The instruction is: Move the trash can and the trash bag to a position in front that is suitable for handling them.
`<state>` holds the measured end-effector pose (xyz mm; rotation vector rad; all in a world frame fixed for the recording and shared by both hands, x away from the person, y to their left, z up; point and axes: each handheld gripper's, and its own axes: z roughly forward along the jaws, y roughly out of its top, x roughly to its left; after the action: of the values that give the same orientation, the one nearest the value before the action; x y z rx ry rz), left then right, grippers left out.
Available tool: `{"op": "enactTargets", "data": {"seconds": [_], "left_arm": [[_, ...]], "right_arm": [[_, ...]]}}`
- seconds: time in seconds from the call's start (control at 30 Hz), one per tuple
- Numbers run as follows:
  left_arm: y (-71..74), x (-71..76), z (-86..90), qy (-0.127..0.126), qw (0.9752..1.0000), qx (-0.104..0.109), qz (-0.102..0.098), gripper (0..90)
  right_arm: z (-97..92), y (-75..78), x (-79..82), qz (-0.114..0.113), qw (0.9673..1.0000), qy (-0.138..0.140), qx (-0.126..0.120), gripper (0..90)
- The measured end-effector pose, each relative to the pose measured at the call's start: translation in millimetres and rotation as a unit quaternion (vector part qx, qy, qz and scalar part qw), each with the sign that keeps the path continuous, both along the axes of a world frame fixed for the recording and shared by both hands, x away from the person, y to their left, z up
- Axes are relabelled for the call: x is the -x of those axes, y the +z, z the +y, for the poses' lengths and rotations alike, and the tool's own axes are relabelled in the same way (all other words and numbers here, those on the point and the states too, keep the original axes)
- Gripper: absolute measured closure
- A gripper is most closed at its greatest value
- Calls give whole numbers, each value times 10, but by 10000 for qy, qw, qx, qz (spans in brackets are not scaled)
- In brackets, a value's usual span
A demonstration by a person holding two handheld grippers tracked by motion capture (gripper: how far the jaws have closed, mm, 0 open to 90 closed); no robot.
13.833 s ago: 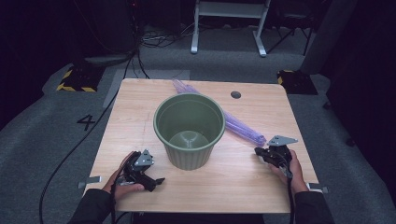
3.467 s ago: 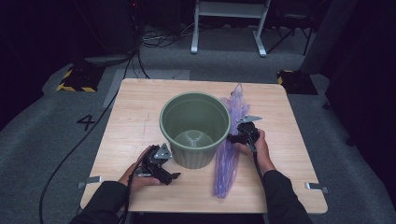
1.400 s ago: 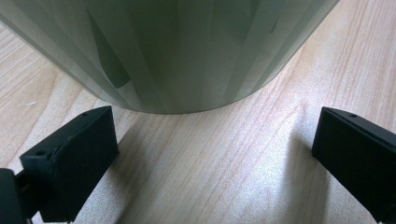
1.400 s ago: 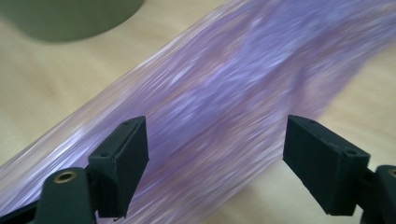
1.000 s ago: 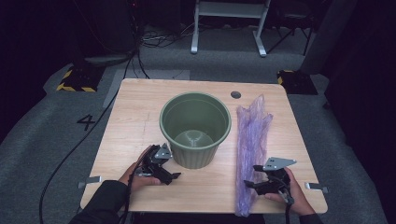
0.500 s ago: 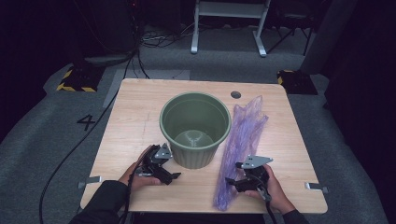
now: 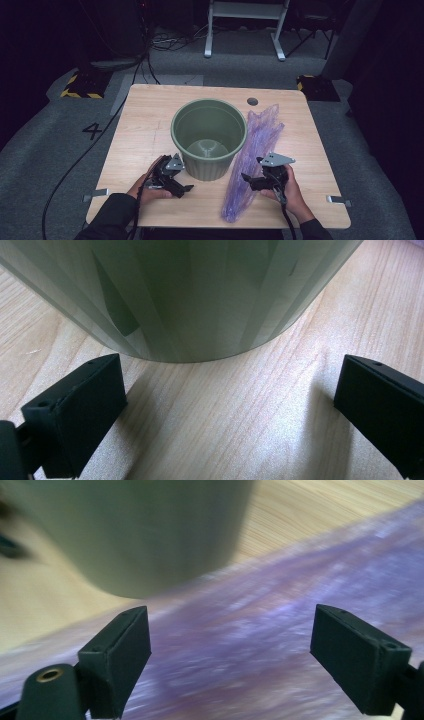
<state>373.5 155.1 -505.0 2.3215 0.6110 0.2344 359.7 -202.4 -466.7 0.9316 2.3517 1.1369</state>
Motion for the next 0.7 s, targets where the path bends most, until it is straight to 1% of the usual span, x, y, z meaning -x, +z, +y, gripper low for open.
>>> {"op": "enactTargets", "data": {"seconds": [0.03,0.07,0.17,0.2,0.23,0.27,0.3,0.33,0.4,0.43,0.5,0.53,0.57,0.6,0.63,0.67,0.7], "left_arm": [[0,0,0,3,10000,0,-5,0],[0,0,0,2,10000,0,-5,0],[0,0,0,2,10000,1,-1,0],[0,0,0,2,10000,1,-1,0],[0,0,0,2,10000,-1,-4,0],[0,0,0,2,10000,0,-4,0],[0,0,0,2,10000,0,-4,0],[0,0,0,2,10000,-1,-4,0],[0,0,0,0,10000,-1,-3,0],[0,0,0,2,10000,-1,-3,0],[-1,0,-1,2,10000,1,-2,0],[0,0,0,2,10000,0,-5,0],[0,0,0,2,10000,-1,-4,0],[0,-1,0,0,10000,0,-2,0],[0,0,0,2,10000,-1,-5,0],[0,0,0,2,10000,0,-4,0],[0,0,0,1,10000,-3,-6,0]], "right_arm": [[8,-34,-49,-10,9999,-115,117,163],[11,-58,-80,38,9998,-167,141,162],[12,-155,-213,216,9985,-451,235,163],[12,-155,-213,216,9985,-451,235,163],[6,-205,-307,253,9966,-672,405,164],[-3,-223,-345,259,9958,-756,440,165],[-3,-223,-345,259,9958,-756,440,165],[-26,-259,-412,283,9948,-859,461,165],[-45,-295,-466,338,9935,-968,487,161],[-63,-317,-499,390,9928,-1041,453,154],[-77,-328,-516,410,9927,-1045,430,146],[-103,-336,-540,460,9927,-1061,345,154],[-134,-343,-571,523,9917,-1141,274,152],[-134,-343,-571,523,9917,-1141,274,152],[-152,-345,-593,553,9919,-1123,217,179],[-156,-342,-600,540,9922,-1103,206,229],[-166,-334,-609,501,9926,-1093,163,332]]}}
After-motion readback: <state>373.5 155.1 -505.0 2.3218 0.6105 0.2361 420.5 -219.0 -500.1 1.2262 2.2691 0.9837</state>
